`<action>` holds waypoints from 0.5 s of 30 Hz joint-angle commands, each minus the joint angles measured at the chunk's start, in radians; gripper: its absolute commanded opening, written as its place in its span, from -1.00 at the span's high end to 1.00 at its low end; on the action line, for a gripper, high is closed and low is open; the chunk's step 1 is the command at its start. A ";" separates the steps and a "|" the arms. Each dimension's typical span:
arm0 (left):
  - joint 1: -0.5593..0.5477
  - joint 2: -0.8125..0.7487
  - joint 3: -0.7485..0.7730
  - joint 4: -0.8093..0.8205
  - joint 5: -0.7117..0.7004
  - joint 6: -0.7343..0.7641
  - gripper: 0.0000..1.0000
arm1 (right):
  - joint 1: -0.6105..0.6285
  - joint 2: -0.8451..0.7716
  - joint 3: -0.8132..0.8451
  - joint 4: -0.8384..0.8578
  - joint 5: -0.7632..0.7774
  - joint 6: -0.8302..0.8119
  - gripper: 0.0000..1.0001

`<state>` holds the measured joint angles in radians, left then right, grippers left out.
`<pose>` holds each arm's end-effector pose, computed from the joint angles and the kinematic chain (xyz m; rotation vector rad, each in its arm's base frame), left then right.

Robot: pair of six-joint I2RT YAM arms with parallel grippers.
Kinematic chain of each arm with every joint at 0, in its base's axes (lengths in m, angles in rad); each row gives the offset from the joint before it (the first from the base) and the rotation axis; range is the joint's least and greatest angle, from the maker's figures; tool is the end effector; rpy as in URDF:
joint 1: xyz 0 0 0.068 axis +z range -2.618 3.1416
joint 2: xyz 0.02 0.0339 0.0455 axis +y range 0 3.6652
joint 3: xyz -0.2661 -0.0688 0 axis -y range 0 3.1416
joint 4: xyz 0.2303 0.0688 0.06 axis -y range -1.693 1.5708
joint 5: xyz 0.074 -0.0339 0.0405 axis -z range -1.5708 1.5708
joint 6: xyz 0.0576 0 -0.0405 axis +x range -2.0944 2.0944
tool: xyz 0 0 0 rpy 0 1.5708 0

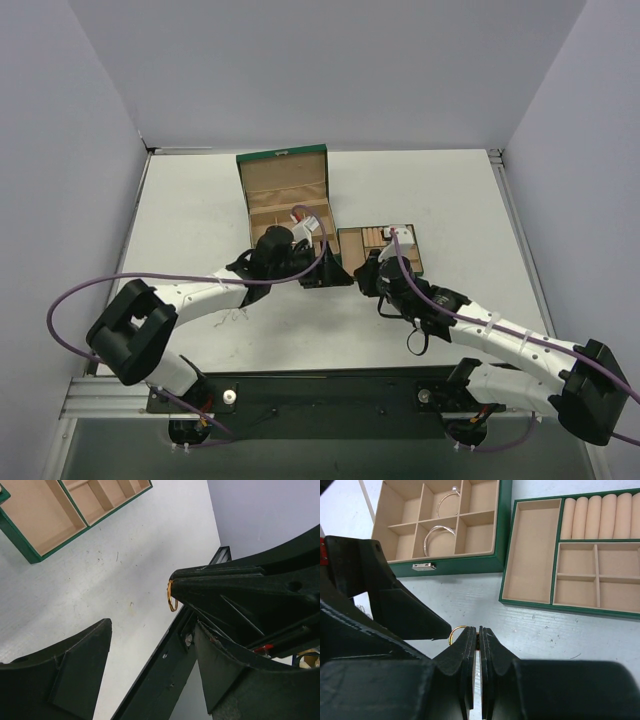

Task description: Organize the mixed jewelry

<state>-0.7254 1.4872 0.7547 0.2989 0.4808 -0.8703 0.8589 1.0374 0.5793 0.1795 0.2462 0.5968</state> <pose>0.2237 -0.2340 0.2167 0.1896 2.2814 -1.4217 0.1691 0.1745 0.2589 -0.0728 1.9138 0.7805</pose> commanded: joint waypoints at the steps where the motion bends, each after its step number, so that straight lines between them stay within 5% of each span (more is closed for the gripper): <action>1: -0.011 0.027 0.052 0.111 -0.016 -0.033 -0.50 | 0.012 -0.020 -0.012 0.057 0.030 -0.014 1.00; 15: -0.016 0.062 0.043 0.204 -0.036 -0.090 0.05 | 0.015 -0.034 -0.029 0.063 0.041 -0.009 1.00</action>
<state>-0.7341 1.5402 0.7605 0.4194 0.4553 -0.9428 0.8658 1.0332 0.5629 0.1921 0.2485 0.5938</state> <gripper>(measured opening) 0.514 0.059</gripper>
